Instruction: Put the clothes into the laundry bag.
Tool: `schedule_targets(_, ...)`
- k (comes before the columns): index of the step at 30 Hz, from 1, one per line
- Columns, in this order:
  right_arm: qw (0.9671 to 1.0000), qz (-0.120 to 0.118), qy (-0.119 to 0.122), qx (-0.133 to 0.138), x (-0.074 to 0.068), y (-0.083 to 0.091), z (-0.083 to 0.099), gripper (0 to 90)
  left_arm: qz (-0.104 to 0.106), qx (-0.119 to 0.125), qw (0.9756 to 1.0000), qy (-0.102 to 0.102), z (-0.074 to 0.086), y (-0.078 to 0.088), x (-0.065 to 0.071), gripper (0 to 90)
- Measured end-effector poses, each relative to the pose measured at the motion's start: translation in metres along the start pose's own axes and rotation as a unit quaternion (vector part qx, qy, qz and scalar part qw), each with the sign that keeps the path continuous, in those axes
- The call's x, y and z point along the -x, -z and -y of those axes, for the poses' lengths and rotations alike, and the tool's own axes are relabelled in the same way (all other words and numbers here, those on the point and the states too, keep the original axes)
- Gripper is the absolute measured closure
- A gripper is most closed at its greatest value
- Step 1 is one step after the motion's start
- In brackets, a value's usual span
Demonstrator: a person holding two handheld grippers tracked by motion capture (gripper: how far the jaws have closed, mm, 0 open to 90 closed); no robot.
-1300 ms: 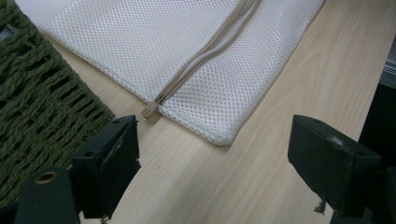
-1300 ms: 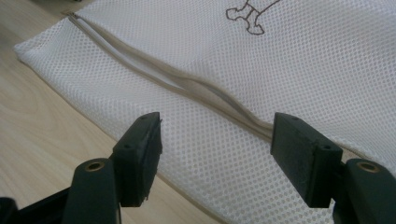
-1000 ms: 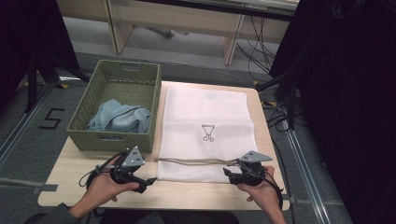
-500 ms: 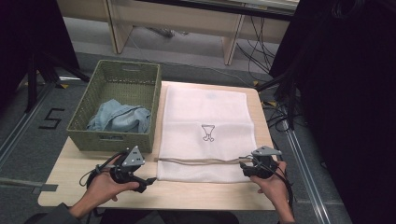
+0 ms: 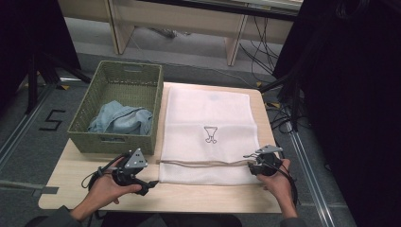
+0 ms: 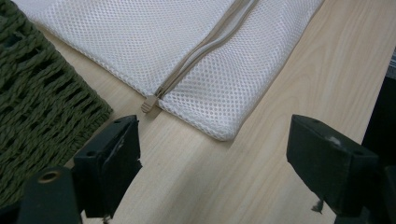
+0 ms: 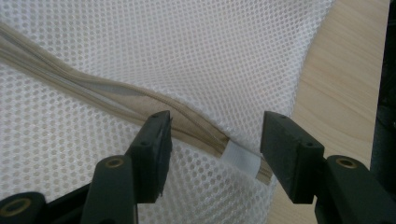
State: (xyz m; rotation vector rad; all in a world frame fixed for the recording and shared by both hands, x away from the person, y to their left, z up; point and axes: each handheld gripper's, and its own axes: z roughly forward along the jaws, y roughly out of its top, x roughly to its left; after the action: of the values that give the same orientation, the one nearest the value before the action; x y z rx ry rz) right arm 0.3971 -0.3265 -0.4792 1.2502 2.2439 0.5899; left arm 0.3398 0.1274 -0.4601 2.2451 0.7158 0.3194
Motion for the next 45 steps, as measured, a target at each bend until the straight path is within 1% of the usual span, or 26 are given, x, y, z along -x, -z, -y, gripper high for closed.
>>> schedule_targets(1, 0.9999, -0.001, -0.007, -0.009, -0.001, 0.000, -0.001, 44.4, 0.000, 0.000, 1.0000, 0.000, 0.000, 0.000, 0.000, 17.2)
schedule_targets(3, 0.9999, 0.005, 0.011, -0.012, -0.001, -0.004, -0.002, 44.9, -0.001, -0.004, 1.0000, -0.001, 0.000, 0.000, 0.000, 17.3)
schedule_targets(6, 0.9996, 0.009, 0.020, -0.017, -0.002, -0.009, -0.005, 45.1, 0.000, -0.002, 1.0000, 0.000, 0.000, 0.000, 0.000, 17.4)
schedule_targets(7, 0.9996, 0.007, 0.013, -0.023, -0.004, -0.009, -0.007, 45.2, 0.000, -0.003, 1.0000, -0.001, 0.000, 0.000, 0.000, 17.4)
schedule_targets(8, 0.9994, 0.010, 0.028, -0.018, -0.004, -0.011, -0.008, 45.5, -0.001, -0.007, 1.0000, -0.004, 0.000, 0.000, 0.000, 17.4)
schedule_targets(9, 0.9996, 0.006, 0.018, -0.020, -0.006, -0.011, -0.011, 45.5, 0.001, -0.006, 1.0000, -0.002, 0.000, 0.000, 0.000, 17.5)
schedule_targets(11, 0.9992, 0.005, 0.036, -0.018, -0.009, -0.014, -0.014, 45.9, 0.002, -0.005, 1.0000, -0.001, 0.000, 0.000, 0.000, 17.5)
schedule_targets(12, 0.9992, 0.005, 0.035, -0.018, -0.011, -0.015, -0.016, 46.1, 0.002, -0.005, 1.0000, -0.002, -0.001, -0.001, 0.000, 17.5)
schedule_targets(13, 0.9989, 0.005, 0.042, -0.022, -0.014, -0.016, -0.018, 46.2, 0.001, -0.006, 0.9999, -0.012, -0.001, -0.001, -0.001, 17.5)
schedule_targets(14, 0.9986, 0.004, 0.047, -0.023, -0.016, -0.017, -0.020, 46.1, 0.001, -0.007, 0.9999, -0.011, -0.001, -0.001, -0.001, 17.6)
schedule_targets(15, 0.9985, 0.001, 0.052, -0.020, -0.018, -0.018, -0.022, 45.9, 0.001, -0.006, 0.9999, -0.008, 0.000, 0.000, 0.000, 17.6)
schedule_targets(16, 0.9981, -0.003, 0.059, -0.014, -0.021, -0.020, -0.025, 45.8, 0.000, -0.006, 0.9998, -0.017, -0.001, 0.000, -0.001, 17.6)
schedule_targets(17, 0.9981, -0.003, 0.059, -0.013, -0.024, -0.020, -0.026, 45.7, 0.001, -0.006, 1.0000, -0.008, -0.001, 0.000, 0.000, 17.6)
schedule_targets(19, 0.9974, -0.008, 0.072, -0.008, -0.029, -0.022, -0.031, 45.5, 0.001, -0.007, 0.9999, -0.011, -0.001, -0.001, -0.001, 17.7)
schedule_targets(24, 0.9944, -0.016, 0.104, 0.013, -0.042, -0.025, -0.042, 46.3, 0.002, -0.006, 0.9999, -0.011, -0.001, -0.001, -0.001, 17.7)
schedule_targets(26, 0.9934, -0.027, 0.110, 0.021, -0.047, -0.026, -0.046, 47.1, 0.000, -0.007, 0.9999, -0.013, -0.001, 0.000, -0.001, 17.9)
schedule_targets(27, 0.9930, -0.032, 0.112, 0.023, -0.049, -0.027, -0.048, 47.3, 0.003, -0.005, 0.9999, -0.009, -0.001, 0.000, 0.000, 17.9)
schedule_targets(28, 0.9937, -0.035, 0.104, 0.023, -0.052, -0.027, -0.049, 48.1, 0.002, -0.005, 0.9999, -0.010, -0.001, 0.000, 0.000, 17.9)
schedule_targets(29, 0.9926, -0.035, 0.113, 0.027, -0.053, -0.027, -0.050, 48.3, 0.002, -0.005, 0.9999, -0.011, -0.001, 0.000, -0.001, 17.9)
schedule_targets(31, 0.9926, -0.041, 0.110, 0.030, -0.056, -0.027, -0.052, 48.4, 0.002, -0.006, 1.0000, -0.002, 0.000, 0.000, 0.000, 17.9)
schedule_targets(39, 0.9902, -0.060, 0.113, 0.055, -0.065, -0.026, -0.060, 51.2, 0.002, -0.003, 1.0000, -0.001, 0.000, 0.000, 0.000, 18.1)
schedule_targets(40, 0.9904, -0.063, 0.111, 0.053, -0.067, -0.026, -0.060, 51.7, 0.001, -0.004, 1.0000, -0.002, -0.001, 0.000, 0.000, 18.0)
schedule_targets(41, 0.9886, -0.064, 0.123, 0.058, -0.067, -0.026, -0.062, 51.7, 0.001, -0.005, 1.0000, -0.003, -0.001, 0.000, -0.001, 18.0)
schedule_targets(43, 0.9897, -0.067, 0.114, 0.056, -0.071, -0.026, -0.063, 52.4, 0.001, -0.005, 1.0000, -0.004, 0.000, 0.000, -0.001, 18.2)
schedule_targets(44, 0.9892, -0.068, 0.116, 0.059, -0.072, -0.026, -0.063, 52.4, 0.001, -0.005, 0.9999, -0.014, -0.001, 0.001, -0.002, 18.2)
schedule_targets(45, 0.9895, -0.070, 0.111, 0.060, -0.073, -0.027, -0.064, 53.6, 0.002, -0.003, 1.0000, -0.001, 0.000, 0.000, -0.001, 18.3)
